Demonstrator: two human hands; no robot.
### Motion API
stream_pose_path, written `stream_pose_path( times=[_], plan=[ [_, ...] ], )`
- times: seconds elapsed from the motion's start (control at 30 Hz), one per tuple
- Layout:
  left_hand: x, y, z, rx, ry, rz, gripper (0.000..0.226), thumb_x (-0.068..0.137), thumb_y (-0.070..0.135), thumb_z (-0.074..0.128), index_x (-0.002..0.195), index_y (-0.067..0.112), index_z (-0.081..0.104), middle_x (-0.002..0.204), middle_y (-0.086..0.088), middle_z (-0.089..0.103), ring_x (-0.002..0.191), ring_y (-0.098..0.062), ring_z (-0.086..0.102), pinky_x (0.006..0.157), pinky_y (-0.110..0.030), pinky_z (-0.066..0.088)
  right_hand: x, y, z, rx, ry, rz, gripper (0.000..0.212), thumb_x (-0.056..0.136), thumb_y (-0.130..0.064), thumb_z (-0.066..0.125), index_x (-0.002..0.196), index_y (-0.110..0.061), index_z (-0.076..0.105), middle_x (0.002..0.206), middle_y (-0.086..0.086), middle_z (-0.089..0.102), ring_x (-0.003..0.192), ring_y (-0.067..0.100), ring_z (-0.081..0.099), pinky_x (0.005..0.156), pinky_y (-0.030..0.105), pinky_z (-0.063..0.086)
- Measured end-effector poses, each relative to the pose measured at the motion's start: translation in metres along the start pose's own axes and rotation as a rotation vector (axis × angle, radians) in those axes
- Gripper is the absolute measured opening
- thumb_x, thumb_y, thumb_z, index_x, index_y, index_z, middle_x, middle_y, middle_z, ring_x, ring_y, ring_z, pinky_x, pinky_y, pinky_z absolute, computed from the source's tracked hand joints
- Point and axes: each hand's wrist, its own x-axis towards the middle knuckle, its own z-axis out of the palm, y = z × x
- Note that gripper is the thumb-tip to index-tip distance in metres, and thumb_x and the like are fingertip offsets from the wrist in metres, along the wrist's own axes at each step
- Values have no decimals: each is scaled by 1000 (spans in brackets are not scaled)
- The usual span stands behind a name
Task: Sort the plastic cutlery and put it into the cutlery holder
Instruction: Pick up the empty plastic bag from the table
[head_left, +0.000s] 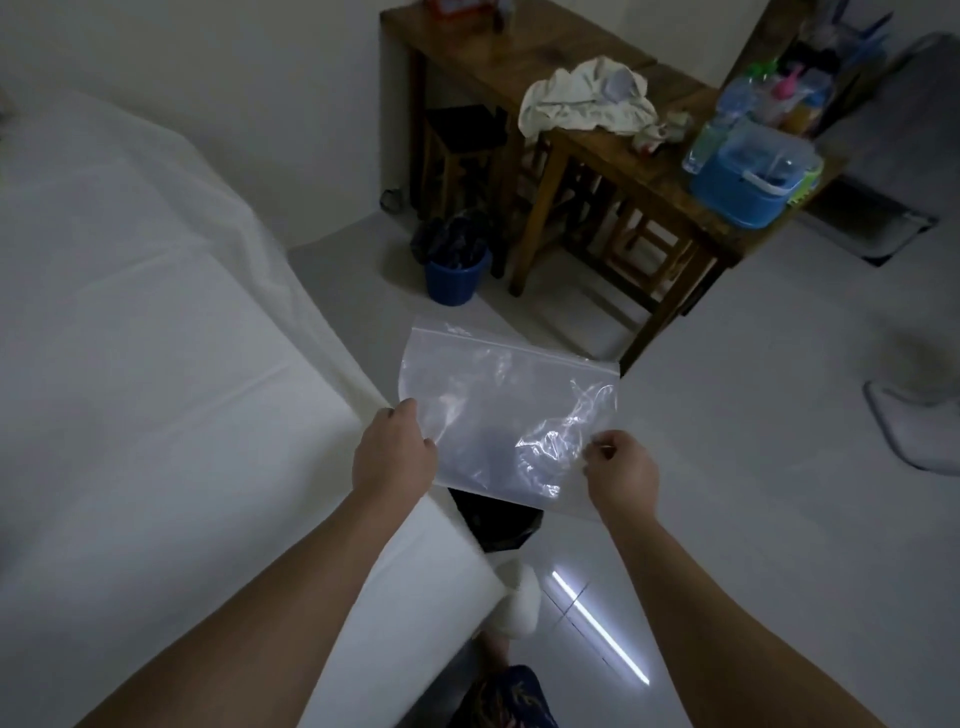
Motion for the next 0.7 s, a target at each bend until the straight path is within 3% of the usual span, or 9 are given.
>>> stream_pose_path(
  times=[0.33,0.7],
  plan=[
    [86,33,140,235,-155,-39,33,89,25,61,120,18,54,111,-15,58,101,-35,56,81,-42,49,103,82,39,4,-106,188,13,88,-21,53,91,-28,63,81,-5,71,79,22,69,77,36,55],
    [164,-13,277,347,-299,-161,31,90,36,57,119,23,54,114,-13,55,108,-35,52,90,-46,44,168,151,129,-100,-170,242,15,89,-19,51,92,-28,62,82,-3,70,80,22,67,73,31,52]
  ],
)
